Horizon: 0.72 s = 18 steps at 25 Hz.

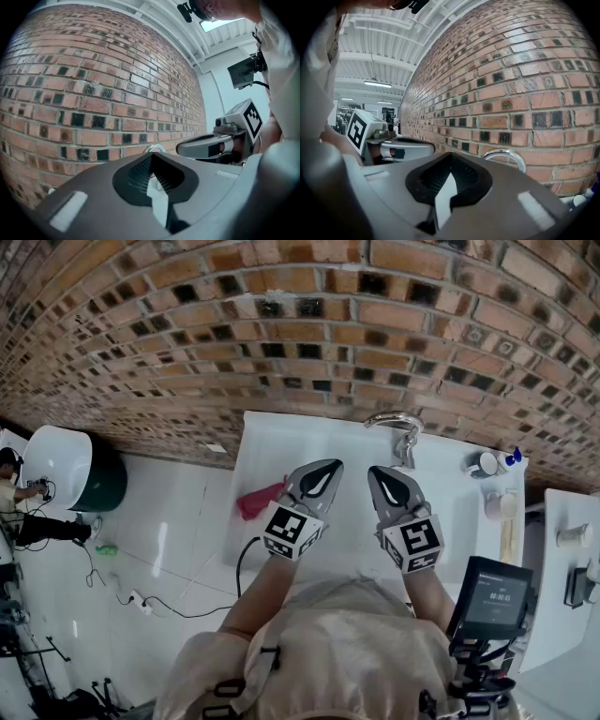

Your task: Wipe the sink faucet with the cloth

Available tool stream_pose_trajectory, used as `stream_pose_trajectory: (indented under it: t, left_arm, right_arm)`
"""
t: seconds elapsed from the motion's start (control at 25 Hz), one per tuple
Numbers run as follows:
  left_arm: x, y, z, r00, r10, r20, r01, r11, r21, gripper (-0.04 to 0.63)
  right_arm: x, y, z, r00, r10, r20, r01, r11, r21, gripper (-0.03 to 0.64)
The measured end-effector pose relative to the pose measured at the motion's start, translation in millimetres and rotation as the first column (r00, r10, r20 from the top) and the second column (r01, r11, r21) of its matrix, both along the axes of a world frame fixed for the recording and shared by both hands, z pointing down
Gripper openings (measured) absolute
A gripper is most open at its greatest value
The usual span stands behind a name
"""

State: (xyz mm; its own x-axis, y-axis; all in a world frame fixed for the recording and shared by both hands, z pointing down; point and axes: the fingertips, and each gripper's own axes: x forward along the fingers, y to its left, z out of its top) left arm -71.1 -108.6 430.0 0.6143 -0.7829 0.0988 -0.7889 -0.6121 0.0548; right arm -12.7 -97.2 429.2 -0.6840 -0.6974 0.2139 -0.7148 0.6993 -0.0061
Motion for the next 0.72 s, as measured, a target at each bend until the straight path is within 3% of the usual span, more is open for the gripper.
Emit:
stream_pose_trajectory:
  t: [0.2, 0.24, 0.32, 0.56, 0.72]
  left_arm:
    - [-29, 0, 5, 0.998, -0.046, 0.045, 0.045, 0.999, 0.015, 0.005]
    - [-39, 1, 9, 0.996, -0.064, 0.067, 0.063, 0.998, 0.010, 0.025]
    - [-62, 5, 21, 0.986, -0.113, 0.126, 0.114, 0.993, -0.006, 0.141]
    - [-131, 31, 65, 0.948, -0.206, 0.242, 0.235, 0.967, -0.099, 0.213]
    - [-163, 51, 98, 0.932, -0.211, 0.294, 0.272, 0.945, -0.183, 0.229]
  right_arm:
    - [-1, 1, 4, 1.000, 0.007, -0.007, -0.007, 1.000, -0.007, -0.009]
    - [-3, 1, 5, 1.000, 0.004, -0.008, -0.004, 1.000, -0.012, -0.009]
    - [-10, 2, 9, 1.000, -0.012, -0.009, 0.012, 1.000, -0.022, -0.009]
    - [-40, 9, 24, 0.996, -0.082, -0.021, 0.081, 0.995, -0.056, -0.009]
    - [-58, 14, 42, 0.992, -0.122, -0.036, 0.118, 0.988, -0.103, -0.009]
